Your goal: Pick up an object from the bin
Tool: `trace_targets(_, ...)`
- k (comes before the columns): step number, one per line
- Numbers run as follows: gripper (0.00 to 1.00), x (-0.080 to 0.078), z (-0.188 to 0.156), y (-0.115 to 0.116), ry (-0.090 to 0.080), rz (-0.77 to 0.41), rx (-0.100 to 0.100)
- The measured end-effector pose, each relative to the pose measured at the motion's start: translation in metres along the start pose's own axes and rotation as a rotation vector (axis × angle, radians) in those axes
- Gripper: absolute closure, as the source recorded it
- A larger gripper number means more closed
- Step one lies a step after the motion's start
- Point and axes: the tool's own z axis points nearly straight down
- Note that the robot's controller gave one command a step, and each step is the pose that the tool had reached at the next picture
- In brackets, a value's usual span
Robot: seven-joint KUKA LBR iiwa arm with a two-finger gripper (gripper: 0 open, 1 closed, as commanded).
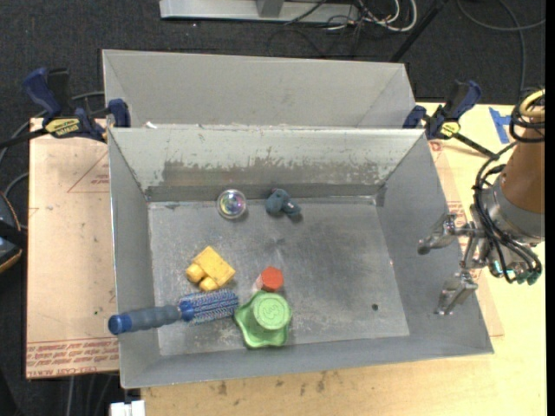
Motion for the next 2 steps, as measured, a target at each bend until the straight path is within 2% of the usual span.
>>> trace_targets(1, 0.0, -0.044, 0.077, 0.088, -0.004, -0.167, -0.002)
trace_targets(2, 0.0, -0.065, 0.13, 0.183, -0.006, -0.419, -0.001)
